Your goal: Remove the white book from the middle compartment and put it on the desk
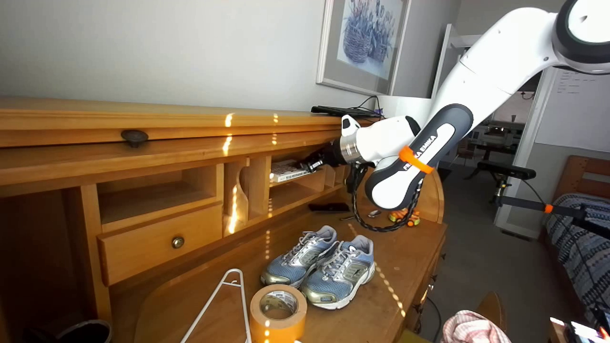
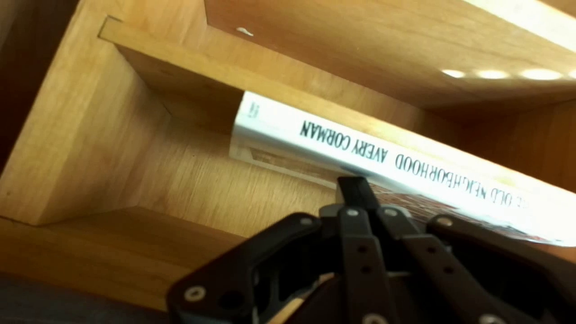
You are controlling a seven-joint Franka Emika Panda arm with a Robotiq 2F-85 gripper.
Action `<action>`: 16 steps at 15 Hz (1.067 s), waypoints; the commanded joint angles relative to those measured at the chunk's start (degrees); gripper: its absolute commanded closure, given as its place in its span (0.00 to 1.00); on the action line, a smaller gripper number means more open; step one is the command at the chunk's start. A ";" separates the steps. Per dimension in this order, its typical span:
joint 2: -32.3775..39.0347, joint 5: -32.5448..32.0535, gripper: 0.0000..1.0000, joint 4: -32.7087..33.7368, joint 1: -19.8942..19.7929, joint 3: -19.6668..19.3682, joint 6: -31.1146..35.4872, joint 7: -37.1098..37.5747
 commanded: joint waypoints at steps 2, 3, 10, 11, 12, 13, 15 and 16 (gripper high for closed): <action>-0.44 -1.33 1.00 -6.03 0.08 0.16 -2.35 0.45; -0.63 -1.25 1.00 -6.36 0.12 0.12 -2.28 0.41; -2.15 -0.22 1.00 -8.43 0.64 -0.47 -2.36 -0.22; -2.27 0.03 1.00 -8.56 0.70 -0.57 -2.42 -0.28; -2.49 0.81 1.00 -8.90 0.50 -0.16 -2.46 -1.00; -2.71 0.17 1.00 -9.03 0.65 -0.58 -2.37 -0.28; -3.15 1.84 1.00 -9.75 0.78 -0.54 -2.34 -1.34; -3.21 1.49 1.00 -10.30 0.41 -0.27 -2.57 -0.91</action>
